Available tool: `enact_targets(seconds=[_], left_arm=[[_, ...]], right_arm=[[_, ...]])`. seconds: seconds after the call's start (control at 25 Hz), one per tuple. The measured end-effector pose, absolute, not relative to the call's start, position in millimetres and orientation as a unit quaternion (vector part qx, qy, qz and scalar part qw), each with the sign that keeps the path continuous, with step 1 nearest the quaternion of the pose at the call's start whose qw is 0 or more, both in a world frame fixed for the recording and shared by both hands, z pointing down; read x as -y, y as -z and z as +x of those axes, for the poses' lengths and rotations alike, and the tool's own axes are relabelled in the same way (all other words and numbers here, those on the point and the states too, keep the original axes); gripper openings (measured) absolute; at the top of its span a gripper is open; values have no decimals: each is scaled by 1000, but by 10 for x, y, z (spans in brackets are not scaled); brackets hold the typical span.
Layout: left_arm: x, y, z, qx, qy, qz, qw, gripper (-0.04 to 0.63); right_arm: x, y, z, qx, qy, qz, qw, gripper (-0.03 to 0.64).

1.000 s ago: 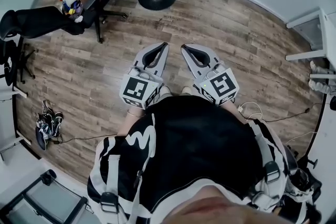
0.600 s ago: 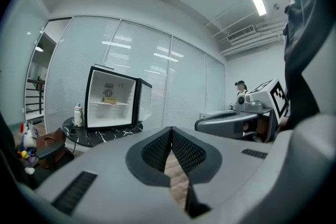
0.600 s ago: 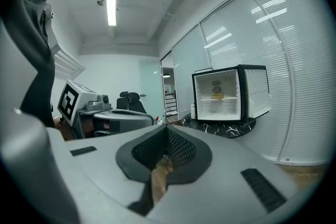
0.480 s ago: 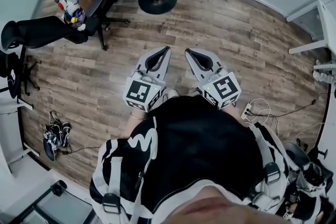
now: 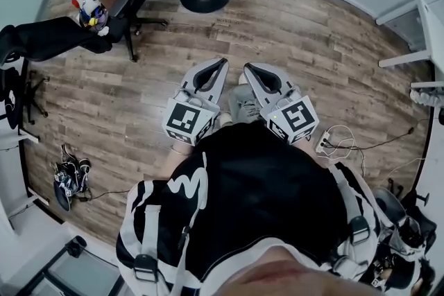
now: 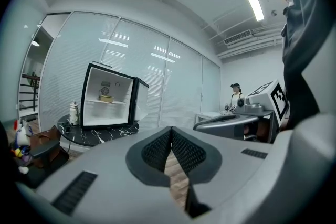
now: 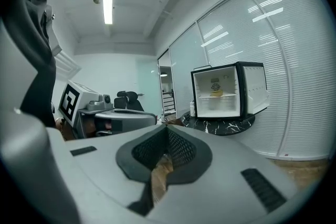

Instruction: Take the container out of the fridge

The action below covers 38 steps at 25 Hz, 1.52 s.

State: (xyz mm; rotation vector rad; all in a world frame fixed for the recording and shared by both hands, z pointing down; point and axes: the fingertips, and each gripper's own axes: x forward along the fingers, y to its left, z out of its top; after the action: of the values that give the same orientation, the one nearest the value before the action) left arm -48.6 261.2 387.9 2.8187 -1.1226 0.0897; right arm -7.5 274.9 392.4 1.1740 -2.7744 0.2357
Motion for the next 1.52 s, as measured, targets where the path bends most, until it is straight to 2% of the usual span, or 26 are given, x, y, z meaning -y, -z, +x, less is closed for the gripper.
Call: enact_targets(seconds=[1.52], left_arm=[[-519, -3819, -263, 415, -33, 908, 53, 5]], right_arm=[[-584, -3864, 152, 933, -88, 340, 75, 5]])
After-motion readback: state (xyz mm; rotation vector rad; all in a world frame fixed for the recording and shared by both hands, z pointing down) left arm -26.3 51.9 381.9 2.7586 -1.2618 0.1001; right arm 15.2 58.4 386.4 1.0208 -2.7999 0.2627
